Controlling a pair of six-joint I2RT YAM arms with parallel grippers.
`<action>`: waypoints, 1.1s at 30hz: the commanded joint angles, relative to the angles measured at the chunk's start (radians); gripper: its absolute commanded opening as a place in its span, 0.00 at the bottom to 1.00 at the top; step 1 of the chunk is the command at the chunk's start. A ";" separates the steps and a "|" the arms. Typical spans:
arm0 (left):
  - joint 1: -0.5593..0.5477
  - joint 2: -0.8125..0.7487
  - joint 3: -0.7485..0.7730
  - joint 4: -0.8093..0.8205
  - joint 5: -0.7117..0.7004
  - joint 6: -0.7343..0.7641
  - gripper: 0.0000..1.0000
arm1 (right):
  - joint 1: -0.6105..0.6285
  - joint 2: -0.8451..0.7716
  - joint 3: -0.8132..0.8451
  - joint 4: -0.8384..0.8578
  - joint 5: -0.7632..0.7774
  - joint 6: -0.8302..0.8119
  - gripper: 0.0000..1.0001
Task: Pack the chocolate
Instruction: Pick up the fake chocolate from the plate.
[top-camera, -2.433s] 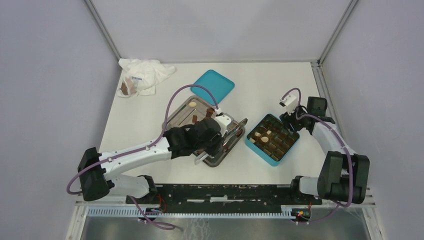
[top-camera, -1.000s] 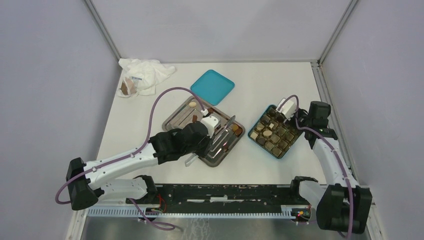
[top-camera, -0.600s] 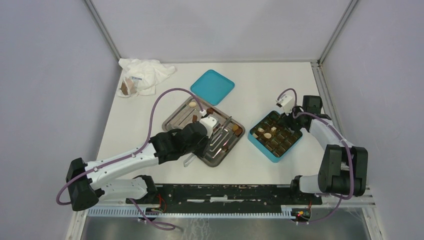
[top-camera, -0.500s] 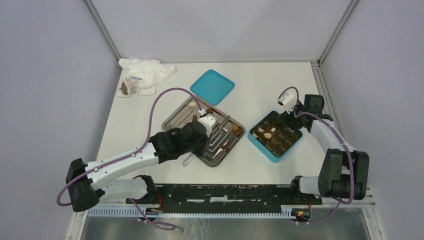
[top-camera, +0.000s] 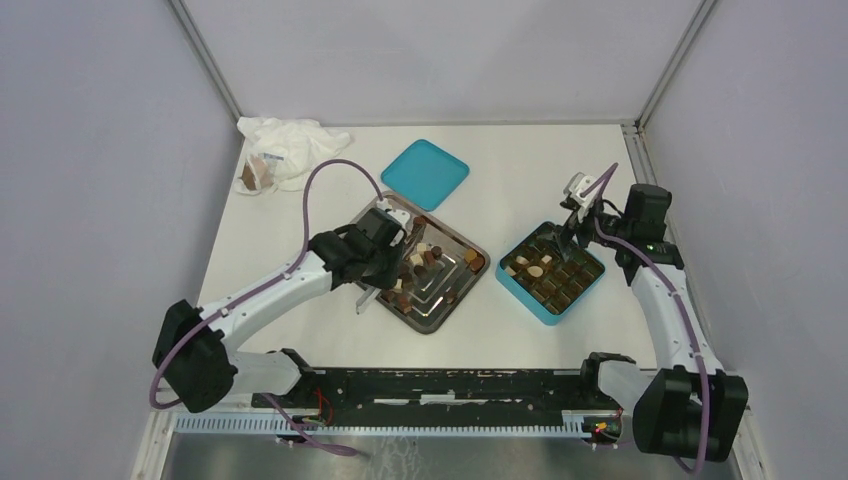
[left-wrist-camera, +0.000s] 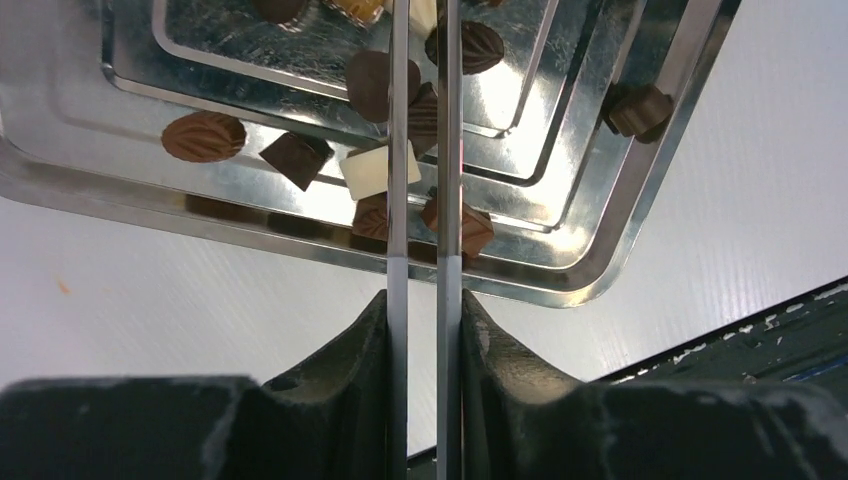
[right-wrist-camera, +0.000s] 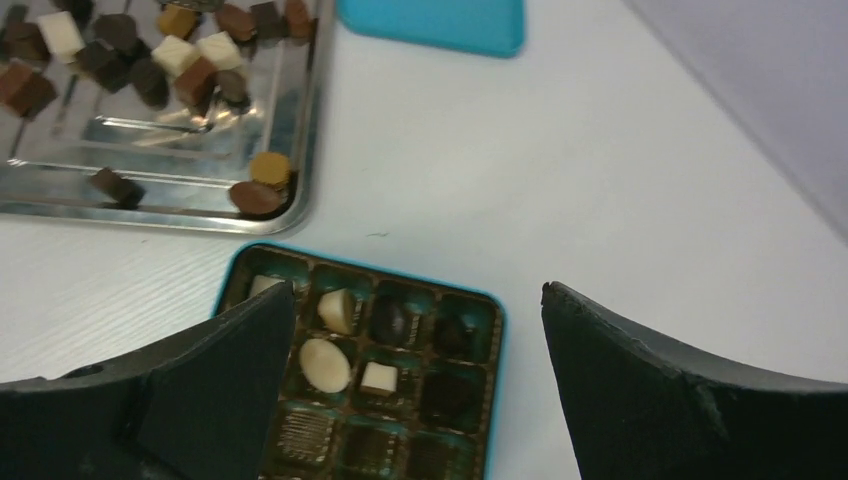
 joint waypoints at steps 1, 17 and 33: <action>0.003 0.044 0.082 -0.049 0.020 -0.004 0.32 | -0.002 0.063 -0.058 -0.039 -0.118 -0.012 0.98; 0.091 0.206 0.266 -0.125 0.020 0.120 0.38 | 0.004 0.057 -0.052 -0.031 -0.047 0.038 0.97; 0.112 0.280 0.329 -0.135 0.055 0.100 0.44 | 0.005 0.087 -0.053 -0.031 -0.048 0.040 0.97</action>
